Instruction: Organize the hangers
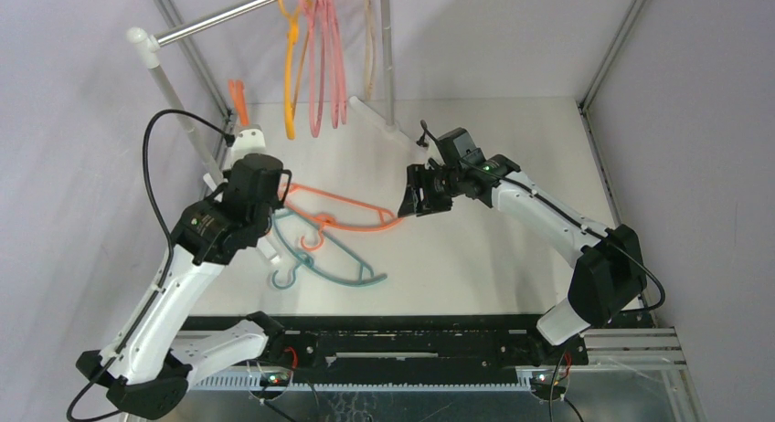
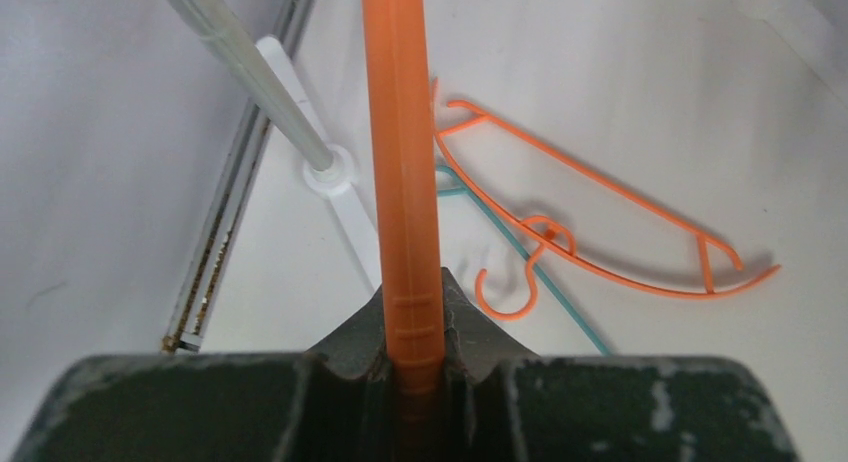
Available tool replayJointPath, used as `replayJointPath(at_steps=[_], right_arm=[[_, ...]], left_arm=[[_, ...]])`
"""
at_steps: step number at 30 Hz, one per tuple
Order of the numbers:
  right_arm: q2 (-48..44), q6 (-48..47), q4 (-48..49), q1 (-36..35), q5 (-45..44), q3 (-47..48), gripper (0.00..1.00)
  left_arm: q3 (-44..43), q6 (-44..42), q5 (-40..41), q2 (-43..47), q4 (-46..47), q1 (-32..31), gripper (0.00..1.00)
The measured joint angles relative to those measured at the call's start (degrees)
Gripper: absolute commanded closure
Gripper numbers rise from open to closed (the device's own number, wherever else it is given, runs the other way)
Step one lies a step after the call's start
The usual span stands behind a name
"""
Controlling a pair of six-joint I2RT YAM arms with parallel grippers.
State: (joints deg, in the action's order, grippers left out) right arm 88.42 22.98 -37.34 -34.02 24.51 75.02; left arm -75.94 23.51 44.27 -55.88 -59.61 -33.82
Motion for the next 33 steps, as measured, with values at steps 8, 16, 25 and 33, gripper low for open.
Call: replayJointPath(at_steps=[8,16,25,33], right_arm=[[0.0,0.0,-0.2,1.0,0.0,-0.5,0.38],[0.0,0.0,-0.2,1.8,0.5,-0.5,0.38],[0.0,0.0,-0.2,4.5,1.3,-0.5,0.38],[0.0,0.0,-0.2,6.6,1.8,-0.5,0.38]], left_arm=[[-3.0,-8.9,-5.8,-0.9,2.2,8.8,1.00],[-15.9,-15.4,-10.5,-9.9,5.8,14.1,1.00],[-22.9,-18.1,-13.7,-17.1,9.6,14.9,1.00],[-31.4,-18.5,-17.1,-26.0,9.6,17.5,1.00]])
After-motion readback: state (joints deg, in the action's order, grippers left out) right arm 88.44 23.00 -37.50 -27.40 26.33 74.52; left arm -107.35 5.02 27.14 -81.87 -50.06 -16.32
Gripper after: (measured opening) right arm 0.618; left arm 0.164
